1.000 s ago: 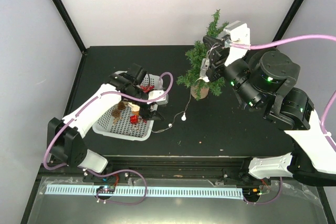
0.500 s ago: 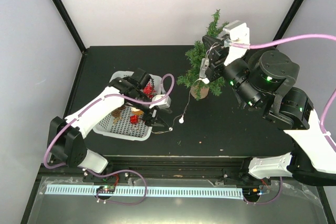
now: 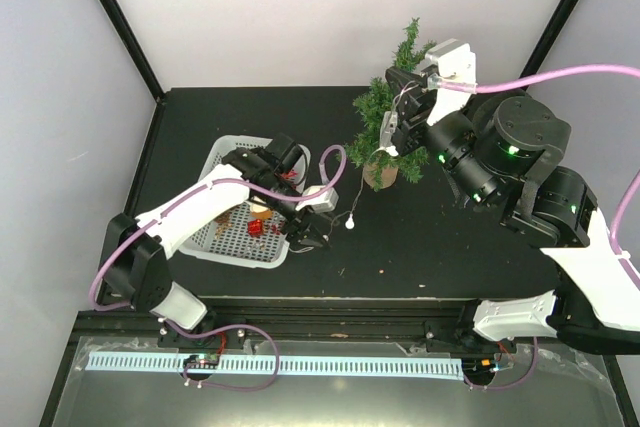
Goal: Decorate the small christmas tree
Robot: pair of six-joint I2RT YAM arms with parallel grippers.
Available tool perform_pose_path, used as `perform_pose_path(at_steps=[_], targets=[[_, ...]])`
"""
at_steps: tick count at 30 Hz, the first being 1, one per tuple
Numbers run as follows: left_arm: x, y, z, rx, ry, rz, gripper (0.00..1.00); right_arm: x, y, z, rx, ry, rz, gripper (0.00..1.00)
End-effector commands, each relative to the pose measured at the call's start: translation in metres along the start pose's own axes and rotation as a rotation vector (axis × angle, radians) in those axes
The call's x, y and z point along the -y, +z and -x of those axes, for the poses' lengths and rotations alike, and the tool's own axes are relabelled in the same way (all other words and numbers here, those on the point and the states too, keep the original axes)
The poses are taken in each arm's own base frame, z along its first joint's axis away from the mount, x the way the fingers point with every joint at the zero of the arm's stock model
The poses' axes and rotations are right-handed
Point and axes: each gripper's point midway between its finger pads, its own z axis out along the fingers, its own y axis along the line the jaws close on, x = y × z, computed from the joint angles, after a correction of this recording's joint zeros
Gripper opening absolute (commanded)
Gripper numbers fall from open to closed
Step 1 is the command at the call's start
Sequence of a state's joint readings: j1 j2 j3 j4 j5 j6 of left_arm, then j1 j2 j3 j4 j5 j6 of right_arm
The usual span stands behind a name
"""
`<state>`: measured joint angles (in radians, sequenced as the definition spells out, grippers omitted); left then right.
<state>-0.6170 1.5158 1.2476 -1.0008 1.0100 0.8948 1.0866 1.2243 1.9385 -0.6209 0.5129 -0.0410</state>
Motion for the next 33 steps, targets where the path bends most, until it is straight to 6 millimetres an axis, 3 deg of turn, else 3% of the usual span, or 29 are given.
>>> perform_pose_path(at_steps=[1, 7, 11, 12, 18, 25, 28, 33], targets=[[0.001, 0.001, 0.018, 0.03, 0.022, -0.027, 0.69, 0.005, -0.006, 0.008, 0.028, 0.032, -0.003, 0.01], [-0.002, 0.003, 0.022, 0.019, 0.005, -0.049, 0.35, 0.006, -0.008, 0.004, 0.024, 0.038, -0.004, 0.01], [-0.003, 0.001, 0.026, -0.001, 0.008, -0.057, 0.04, 0.009, -0.01, 0.002, 0.021, 0.038, -0.017, 0.01], [-0.005, 0.0, 0.026, -0.013, 0.006, -0.046, 0.02, 0.011, -0.011, 0.001, 0.019, 0.038, -0.024, 0.01], [-0.019, -0.031, 0.042, -0.052, 0.082, 0.142, 0.02, 0.034, -0.021, -0.016, -0.011, 0.037, -0.123, 0.01], [-0.038, -0.115, 0.117, -0.003, 0.169, 0.432, 0.02, 0.067, -0.022, -0.045, -0.102, 0.046, -0.232, 0.01], [-0.04, -0.141, 0.143, 0.026, 0.215, 0.506, 0.02, 0.082, -0.024, -0.053, -0.106, 0.069, -0.28, 0.01], [-0.05, -0.167, 0.156, 0.051, 0.241, 0.599, 0.02, 0.108, -0.024, -0.077, -0.157, 0.096, -0.352, 0.01]])
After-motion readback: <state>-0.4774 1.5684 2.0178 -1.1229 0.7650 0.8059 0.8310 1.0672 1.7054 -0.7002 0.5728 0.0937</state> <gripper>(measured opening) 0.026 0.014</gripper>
